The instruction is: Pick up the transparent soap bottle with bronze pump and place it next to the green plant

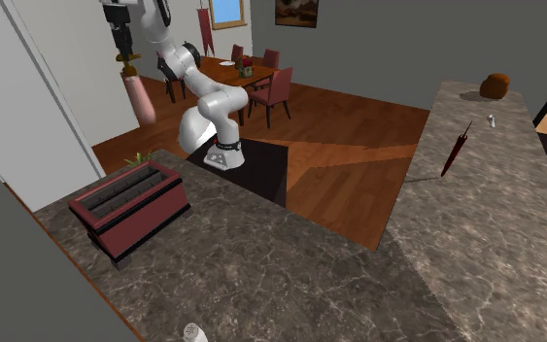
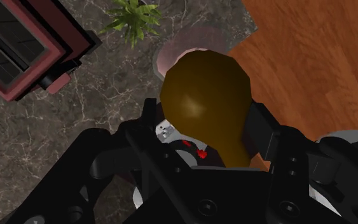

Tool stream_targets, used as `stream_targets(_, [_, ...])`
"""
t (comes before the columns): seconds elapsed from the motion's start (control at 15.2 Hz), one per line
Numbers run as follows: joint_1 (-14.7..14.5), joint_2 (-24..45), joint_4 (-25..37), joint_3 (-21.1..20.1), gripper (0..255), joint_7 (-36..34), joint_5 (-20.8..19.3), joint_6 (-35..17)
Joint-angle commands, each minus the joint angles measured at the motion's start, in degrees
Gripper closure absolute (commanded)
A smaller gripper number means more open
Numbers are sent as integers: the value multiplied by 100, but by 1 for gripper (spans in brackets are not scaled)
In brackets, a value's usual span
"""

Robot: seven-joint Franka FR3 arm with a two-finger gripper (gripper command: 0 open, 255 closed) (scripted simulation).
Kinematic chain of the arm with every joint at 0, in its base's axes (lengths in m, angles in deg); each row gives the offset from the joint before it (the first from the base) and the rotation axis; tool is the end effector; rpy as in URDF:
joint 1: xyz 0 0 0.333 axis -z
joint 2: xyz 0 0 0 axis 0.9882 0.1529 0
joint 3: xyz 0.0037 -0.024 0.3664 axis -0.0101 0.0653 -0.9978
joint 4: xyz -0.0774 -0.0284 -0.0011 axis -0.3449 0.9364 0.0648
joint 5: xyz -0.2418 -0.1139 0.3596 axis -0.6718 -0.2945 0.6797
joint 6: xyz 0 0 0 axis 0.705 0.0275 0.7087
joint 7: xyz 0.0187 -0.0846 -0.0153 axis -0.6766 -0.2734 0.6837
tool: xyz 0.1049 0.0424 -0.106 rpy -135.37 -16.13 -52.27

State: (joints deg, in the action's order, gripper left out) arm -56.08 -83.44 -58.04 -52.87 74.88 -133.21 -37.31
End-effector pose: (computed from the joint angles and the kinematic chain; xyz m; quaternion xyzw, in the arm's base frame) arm -0.3065 -0.1993 0.7133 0.9531 0.3001 -0.0310 0.0259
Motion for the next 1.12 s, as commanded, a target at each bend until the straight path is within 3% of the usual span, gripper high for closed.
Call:
stream_targets(0.0, [28,-164,-229,27,255,-71,1,-59])
stream_targets(1.06, [292,-1454,-1778,342,255,-294,-293,-341])
